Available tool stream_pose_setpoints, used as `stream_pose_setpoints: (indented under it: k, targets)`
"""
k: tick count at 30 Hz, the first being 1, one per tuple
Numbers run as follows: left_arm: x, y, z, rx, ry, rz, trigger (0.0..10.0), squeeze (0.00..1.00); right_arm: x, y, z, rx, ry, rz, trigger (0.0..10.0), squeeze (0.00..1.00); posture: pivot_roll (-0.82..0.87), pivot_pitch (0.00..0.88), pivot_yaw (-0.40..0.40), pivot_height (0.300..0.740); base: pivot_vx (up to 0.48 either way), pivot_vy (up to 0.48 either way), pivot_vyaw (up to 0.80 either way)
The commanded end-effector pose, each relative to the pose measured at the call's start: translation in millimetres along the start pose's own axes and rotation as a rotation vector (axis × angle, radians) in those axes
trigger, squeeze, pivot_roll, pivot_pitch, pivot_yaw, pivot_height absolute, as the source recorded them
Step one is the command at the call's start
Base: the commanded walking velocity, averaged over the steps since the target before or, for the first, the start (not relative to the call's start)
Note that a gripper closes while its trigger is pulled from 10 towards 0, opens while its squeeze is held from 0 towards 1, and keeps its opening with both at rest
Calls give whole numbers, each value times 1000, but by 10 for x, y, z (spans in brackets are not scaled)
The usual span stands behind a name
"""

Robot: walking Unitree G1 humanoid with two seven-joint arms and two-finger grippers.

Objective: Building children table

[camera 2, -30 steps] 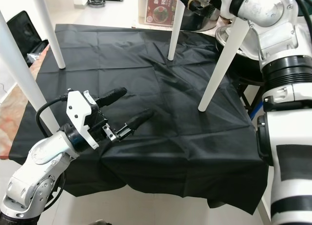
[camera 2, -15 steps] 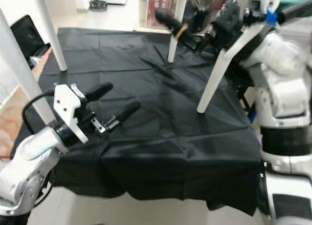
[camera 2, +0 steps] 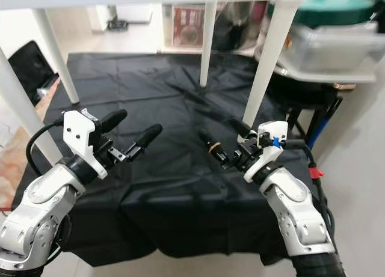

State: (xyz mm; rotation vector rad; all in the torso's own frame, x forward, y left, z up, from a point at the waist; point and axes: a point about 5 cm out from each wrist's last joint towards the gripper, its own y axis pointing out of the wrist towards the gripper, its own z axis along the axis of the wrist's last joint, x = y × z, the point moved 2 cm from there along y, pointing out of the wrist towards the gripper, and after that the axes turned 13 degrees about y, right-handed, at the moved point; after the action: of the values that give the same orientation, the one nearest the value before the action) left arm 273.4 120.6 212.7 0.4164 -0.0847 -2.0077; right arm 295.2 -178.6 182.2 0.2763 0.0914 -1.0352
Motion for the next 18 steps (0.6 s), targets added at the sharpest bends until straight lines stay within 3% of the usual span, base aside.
stream_pose_setpoints:
  k: [1, 9, 18]
  targets:
    - [13, -148, -261, -110, -28, 65, 10000, 0, -147, -99, -325, -102, 85, -24, 10000, 0, -41, 32, -53, 740, 0, 0, 0]
    - [93, -252, -377, -156, -49, 96, 10000, 0, -271, -156, -414, -137, 139, -14, 10000, 0, -29, 26, -62, 740, 0, 0, 0]
    - [106, -256, -444, -183, -40, 116, 10000, 0, -269, -118, -420, -96, 120, -59, 10000, 0, -34, 23, -53, 740, -305, 0, 0]
